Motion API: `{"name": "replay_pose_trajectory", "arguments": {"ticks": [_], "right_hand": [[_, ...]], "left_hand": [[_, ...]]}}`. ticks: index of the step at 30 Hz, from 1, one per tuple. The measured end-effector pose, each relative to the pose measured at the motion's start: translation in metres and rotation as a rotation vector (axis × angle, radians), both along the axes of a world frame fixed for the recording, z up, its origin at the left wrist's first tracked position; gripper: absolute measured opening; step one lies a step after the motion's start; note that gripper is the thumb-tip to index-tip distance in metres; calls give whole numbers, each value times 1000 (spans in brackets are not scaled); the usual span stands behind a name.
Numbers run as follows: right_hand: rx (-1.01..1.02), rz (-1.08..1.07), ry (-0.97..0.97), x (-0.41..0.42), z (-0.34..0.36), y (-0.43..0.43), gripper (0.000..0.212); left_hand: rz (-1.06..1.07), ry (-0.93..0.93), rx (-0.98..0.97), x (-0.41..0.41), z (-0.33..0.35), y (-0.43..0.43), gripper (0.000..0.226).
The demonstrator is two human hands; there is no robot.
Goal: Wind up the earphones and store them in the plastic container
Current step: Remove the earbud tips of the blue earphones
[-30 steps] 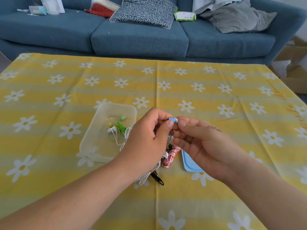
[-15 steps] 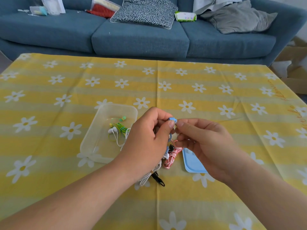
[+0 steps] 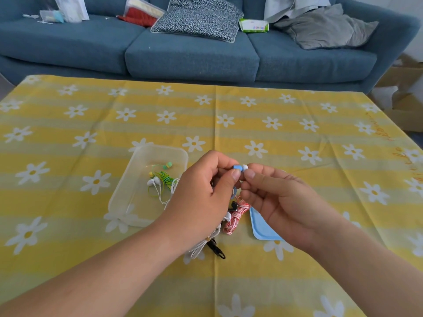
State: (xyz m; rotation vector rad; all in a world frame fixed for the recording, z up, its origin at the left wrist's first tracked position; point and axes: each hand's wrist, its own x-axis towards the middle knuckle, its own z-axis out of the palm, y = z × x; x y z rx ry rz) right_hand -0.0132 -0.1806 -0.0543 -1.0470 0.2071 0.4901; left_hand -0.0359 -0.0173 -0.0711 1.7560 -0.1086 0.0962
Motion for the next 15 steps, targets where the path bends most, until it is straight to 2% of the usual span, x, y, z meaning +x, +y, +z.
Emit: {"name": "replay_pose_trajectory", "arguments": {"ticks": [9, 15], "right_hand": [[7, 35, -12, 3, -3, -5, 25], [33, 37, 1, 3, -7, -7, 19]], "left_hand": [[-18, 20, 16, 0, 1, 0, 8], [-15, 18, 24, 0, 2, 0, 8]]}}
